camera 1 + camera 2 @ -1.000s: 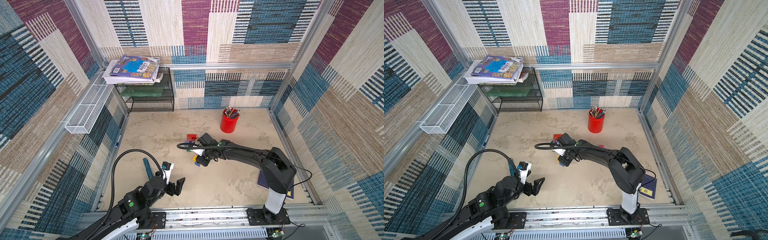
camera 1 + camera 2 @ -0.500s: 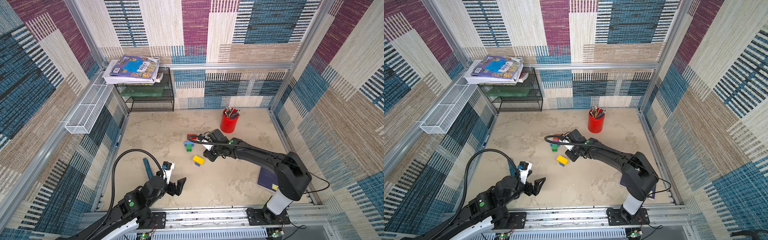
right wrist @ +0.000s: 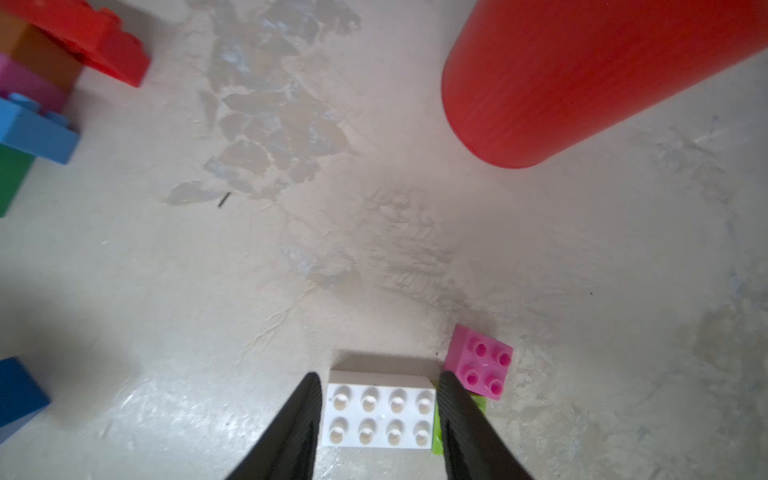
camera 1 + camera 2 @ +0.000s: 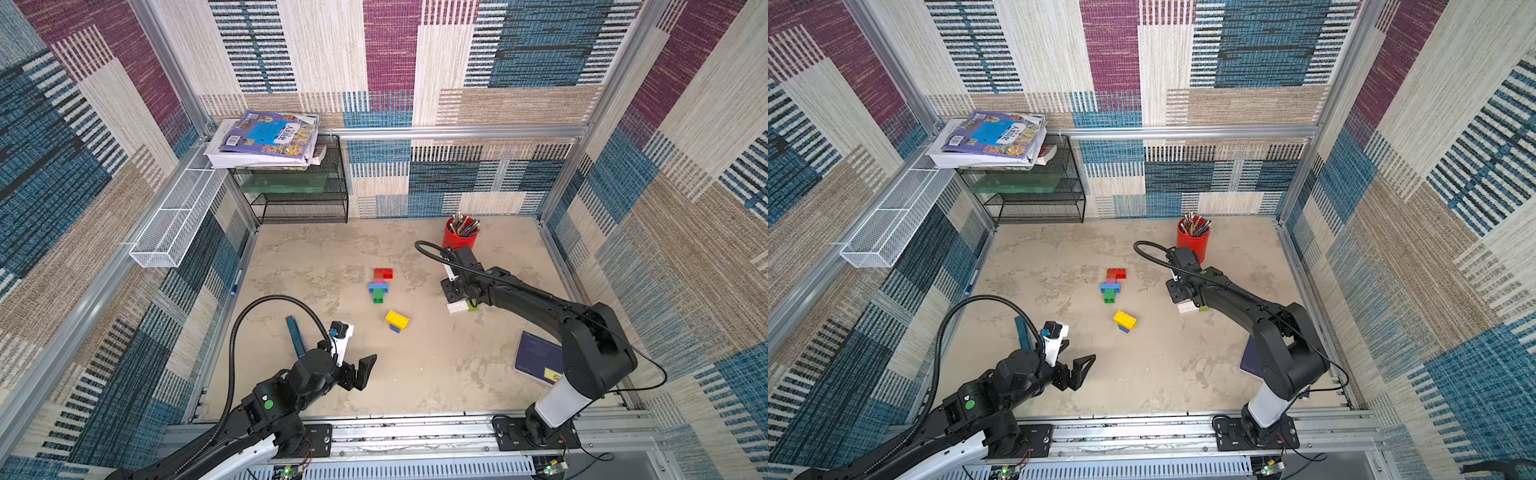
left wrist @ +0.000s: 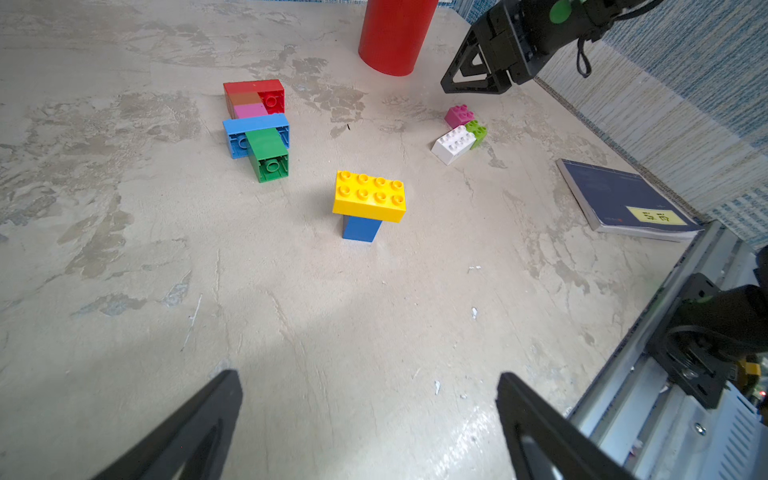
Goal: Assemble the letter f with lego
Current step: Pick up the lego brick from the center of the board.
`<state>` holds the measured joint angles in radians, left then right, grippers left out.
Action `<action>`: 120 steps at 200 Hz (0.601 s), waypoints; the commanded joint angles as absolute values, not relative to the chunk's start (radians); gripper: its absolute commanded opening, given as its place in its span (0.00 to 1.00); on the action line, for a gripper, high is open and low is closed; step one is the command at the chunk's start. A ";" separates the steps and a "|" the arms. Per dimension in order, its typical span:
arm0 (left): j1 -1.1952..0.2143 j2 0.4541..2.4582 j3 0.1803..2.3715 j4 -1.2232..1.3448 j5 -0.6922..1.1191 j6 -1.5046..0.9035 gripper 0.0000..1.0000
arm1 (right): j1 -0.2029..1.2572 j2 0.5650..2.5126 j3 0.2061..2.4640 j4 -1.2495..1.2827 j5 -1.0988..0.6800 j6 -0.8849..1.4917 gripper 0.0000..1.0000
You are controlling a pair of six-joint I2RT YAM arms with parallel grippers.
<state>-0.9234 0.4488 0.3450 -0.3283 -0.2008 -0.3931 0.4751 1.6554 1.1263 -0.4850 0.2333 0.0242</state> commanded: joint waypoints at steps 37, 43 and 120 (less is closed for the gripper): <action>-0.922 0.466 0.355 -0.299 -0.178 -0.397 0.99 | 0.382 1.701 1.110 -0.486 0.328 0.141 0.50; -0.922 0.465 0.355 -0.299 -0.179 -0.398 0.99 | 0.374 1.703 1.106 -0.483 0.319 0.143 0.51; -0.922 0.463 0.348 -0.302 -0.184 -0.404 0.99 | 0.338 1.762 1.089 -0.453 0.262 0.144 0.51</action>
